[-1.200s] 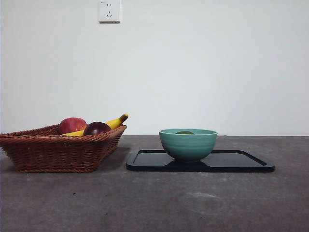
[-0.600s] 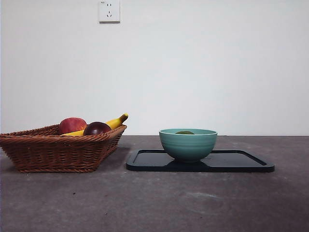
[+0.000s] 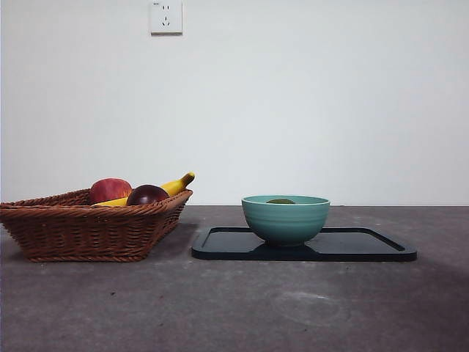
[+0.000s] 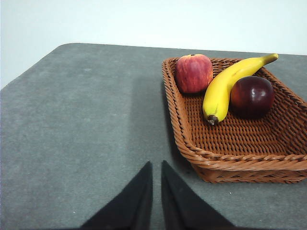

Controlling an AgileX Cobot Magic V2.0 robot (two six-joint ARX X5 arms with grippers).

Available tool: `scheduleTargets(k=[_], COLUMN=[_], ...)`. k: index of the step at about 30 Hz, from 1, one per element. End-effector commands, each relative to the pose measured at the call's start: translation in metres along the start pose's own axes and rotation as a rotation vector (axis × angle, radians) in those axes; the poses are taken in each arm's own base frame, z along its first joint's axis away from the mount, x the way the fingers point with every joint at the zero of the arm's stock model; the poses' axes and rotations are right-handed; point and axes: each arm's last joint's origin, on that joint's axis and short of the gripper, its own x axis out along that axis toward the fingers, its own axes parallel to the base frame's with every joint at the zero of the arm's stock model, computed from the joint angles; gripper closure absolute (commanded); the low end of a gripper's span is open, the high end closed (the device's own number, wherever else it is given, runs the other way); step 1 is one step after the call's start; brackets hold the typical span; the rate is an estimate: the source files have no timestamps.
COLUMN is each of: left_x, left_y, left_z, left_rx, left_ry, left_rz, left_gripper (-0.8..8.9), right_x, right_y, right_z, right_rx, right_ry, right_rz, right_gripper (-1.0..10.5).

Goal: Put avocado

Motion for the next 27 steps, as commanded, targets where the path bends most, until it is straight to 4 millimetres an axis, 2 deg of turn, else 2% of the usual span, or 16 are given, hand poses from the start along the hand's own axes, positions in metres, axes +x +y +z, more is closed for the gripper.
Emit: scheduleTargets(k=[1, 7, 27], left_x=[0.0019, 0.0019, 0.0019], left_y=[0.0003, 0.0003, 0.0003], left_z=[-0.0070, -0.0070, -0.0070], left_rx=[0.011, 0.011, 0.011], left_ry=[0.024, 0.024, 0.024], left_rz=[-0.003, -0.003, -0.003], left_gripper=[7.87, 7.87, 7.87], right_x=[0.0007, 0.0005, 0.0007], right_y=[-0.0008, -0.0009, -0.0009], right_z=[-0.0065, -0.0139, -0.0110], right_rx=[-0.016, -0.044, -0.081], right_ry=[-0.010, 0.067, 0.037], right_rz=[-0.001, 0.003, 0.001], right_gripper=[9.2, 9.2, 9.2])
